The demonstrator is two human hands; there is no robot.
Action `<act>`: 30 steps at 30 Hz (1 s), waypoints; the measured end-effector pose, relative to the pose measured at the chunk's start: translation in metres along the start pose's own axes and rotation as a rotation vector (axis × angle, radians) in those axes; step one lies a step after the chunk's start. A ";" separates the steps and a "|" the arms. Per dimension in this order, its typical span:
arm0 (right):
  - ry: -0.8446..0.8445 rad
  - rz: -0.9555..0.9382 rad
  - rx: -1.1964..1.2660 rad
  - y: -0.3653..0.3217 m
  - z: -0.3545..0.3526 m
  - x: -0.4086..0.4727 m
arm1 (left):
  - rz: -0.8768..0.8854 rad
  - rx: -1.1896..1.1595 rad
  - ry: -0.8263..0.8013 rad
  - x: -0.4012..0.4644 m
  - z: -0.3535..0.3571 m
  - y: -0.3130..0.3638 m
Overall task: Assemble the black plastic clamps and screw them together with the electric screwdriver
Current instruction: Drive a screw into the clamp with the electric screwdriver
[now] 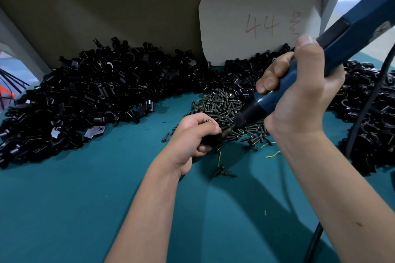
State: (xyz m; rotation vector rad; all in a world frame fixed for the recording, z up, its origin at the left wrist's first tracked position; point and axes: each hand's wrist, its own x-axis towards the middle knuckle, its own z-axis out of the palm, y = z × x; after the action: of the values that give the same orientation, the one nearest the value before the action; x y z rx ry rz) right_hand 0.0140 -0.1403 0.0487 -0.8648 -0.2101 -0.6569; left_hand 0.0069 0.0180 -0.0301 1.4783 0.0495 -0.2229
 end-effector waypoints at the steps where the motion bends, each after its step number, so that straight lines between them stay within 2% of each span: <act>1: -0.013 -0.007 -0.001 0.000 0.001 -0.001 | 0.003 -0.001 -0.006 0.000 0.000 0.000; 15: 0.058 0.008 -0.031 0.001 0.000 0.001 | -0.004 -0.012 0.036 0.003 0.001 -0.005; 18: 0.147 0.056 -0.037 0.000 -0.003 0.001 | -0.021 -0.013 0.034 0.003 0.002 -0.006; 24: 0.441 0.239 0.023 -0.015 -0.001 0.014 | -0.081 -0.046 -0.090 0.002 -0.005 -0.001; 30: 0.460 0.247 -0.003 -0.010 -0.008 0.014 | -0.100 -0.062 -0.097 0.005 -0.001 -0.006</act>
State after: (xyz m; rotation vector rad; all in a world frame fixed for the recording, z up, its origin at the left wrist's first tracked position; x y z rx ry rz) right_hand 0.0179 -0.1569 0.0561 -0.7066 0.3075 -0.6065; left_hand 0.0112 0.0178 -0.0370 1.4034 0.0521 -0.3705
